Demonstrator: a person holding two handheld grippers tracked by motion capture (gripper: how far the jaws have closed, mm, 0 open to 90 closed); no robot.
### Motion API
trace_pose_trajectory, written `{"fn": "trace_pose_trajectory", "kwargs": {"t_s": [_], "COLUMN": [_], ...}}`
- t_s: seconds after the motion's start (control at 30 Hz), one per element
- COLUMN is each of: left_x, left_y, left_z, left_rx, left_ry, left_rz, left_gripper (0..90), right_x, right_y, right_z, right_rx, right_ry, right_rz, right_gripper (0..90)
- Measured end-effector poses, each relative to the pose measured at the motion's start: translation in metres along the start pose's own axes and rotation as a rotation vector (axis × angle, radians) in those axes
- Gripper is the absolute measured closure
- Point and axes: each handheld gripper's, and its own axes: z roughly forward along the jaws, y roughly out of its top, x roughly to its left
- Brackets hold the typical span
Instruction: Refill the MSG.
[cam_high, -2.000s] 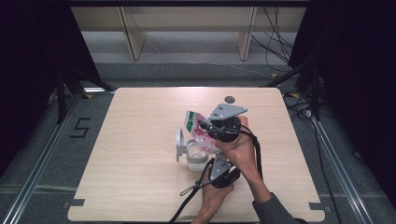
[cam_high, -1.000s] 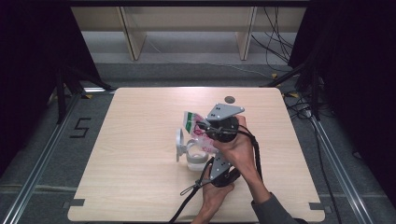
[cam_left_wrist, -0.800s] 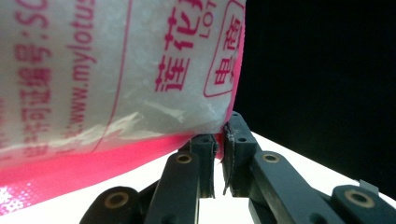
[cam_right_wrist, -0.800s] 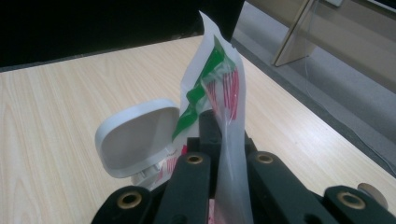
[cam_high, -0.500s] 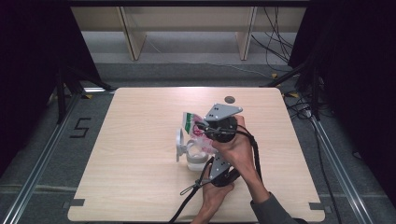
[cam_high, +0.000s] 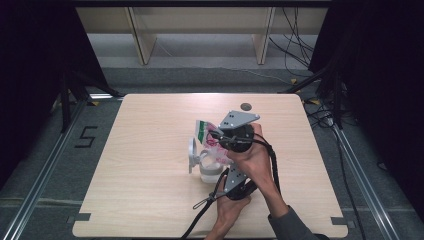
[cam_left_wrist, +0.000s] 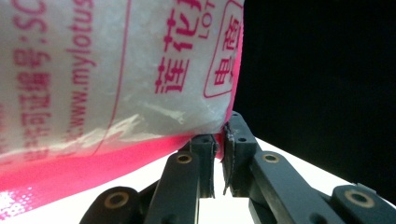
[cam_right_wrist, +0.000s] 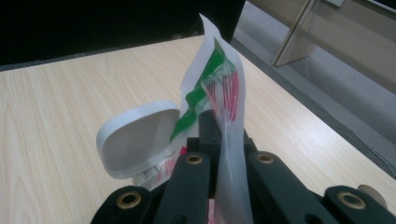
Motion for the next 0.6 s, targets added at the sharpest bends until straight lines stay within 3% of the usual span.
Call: {"fn": "trace_pose_trajectory", "kwargs": {"t_s": [0.23,0.27,0.3,0.33,0.37,0.4,0.53,0.57,0.6], "left_x": [-0.0001,-0.0026,-0.0002,-0.0001,-0.0042,-0.0006,-0.0002,-0.003,-0.0007], "left_y": [-0.0001,-0.0001,0.0003,0.0,-0.0005,0.0001,-0.0003,-0.0005,0.0005], "left_z": [0.0001,0.0011,-0.0009,-0.0003,0.0031,-0.0005,0.0004,0.0021,-0.0013], "left_rx": [-0.005,-0.025,0.005,0.0,-0.052,0.0,-0.008,-0.037,0.009], "left_ry": [-0.001,-0.007,0.003,0.001,-0.012,0.001,-0.002,-0.011,0.005], "left_rz": [0.0,-0.029,0.002,0.001,-0.054,0.0,-0.001,-0.036,0.002], "left_gripper": [83.6,83.6,83.6,83.5,83.5,83.5,83.5,83.5,83.5], "right_x": [0.0,0.0002,0.0004,0.0003,-0.0003,0.0001,-0.0007,-0.0005,-0.0006], "right_y": [-0.0002,-0.0001,0.0001,0.0001,0.0,0.0,0.0,-0.0001,-0.0001], "right_z": [0.0005,0.0005,0.0003,0.0003,0.0002,0.0002,0.0,0.0002,0.0003], "right_rx": [-0.012,-0.01,-0.009,-0.01,-0.007,-0.007,-0.009,-0.01,-0.01], "right_ry": [-0.006,-0.003,-0.003,-0.003,0.0,0.0,-0.001,-0.001,-0.002], "right_rz": [-0.003,-0.003,0.002,0.0,-0.004,0.002,0.0,-0.001,-0.005], "right_gripper": [89.4,89.4,89.3,89.4,89.3,89.3,89.3,89.3,89.3]}}
